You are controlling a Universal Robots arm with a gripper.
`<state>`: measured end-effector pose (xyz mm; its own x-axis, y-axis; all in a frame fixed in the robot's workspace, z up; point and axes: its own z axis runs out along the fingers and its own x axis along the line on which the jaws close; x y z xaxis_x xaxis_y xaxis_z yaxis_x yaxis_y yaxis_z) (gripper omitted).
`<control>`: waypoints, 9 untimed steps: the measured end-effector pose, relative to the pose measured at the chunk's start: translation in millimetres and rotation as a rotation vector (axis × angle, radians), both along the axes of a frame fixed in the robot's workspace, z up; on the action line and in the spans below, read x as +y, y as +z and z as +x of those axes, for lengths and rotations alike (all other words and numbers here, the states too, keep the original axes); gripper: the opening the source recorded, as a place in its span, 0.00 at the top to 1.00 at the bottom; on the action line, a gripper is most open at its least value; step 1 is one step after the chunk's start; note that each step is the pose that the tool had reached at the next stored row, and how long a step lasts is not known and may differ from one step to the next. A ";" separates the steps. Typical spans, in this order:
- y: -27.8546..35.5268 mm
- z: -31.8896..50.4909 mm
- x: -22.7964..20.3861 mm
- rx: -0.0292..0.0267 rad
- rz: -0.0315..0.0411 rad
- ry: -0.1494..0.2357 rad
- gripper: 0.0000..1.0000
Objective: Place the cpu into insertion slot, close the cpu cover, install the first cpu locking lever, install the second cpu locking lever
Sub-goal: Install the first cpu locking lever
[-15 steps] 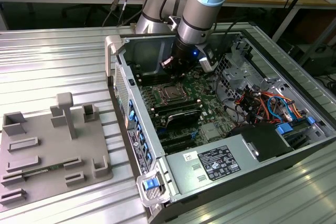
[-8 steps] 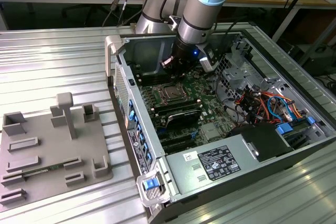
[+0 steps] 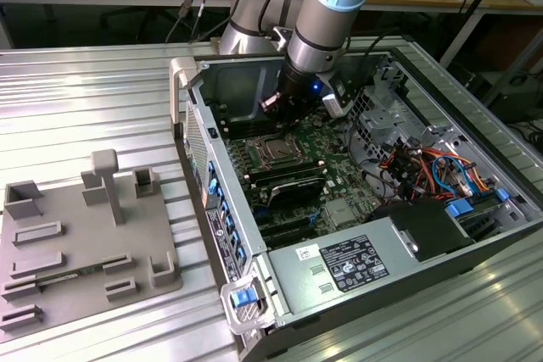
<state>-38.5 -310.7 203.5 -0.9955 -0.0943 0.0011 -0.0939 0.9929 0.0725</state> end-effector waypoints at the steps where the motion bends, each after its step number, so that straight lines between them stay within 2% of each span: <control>1: -0.6 0.0 0.0 0.0001 -0.0001 0.000 0.89; 6: -2.2 0.2 0.0 -0.0003 0.0014 0.000 0.89; 9: 0.1 0.3 0.3 -0.0009 0.0041 0.000 0.89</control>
<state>-38.2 -310.5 203.6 -0.9955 -0.0942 -0.0002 -0.0940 0.9926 0.0765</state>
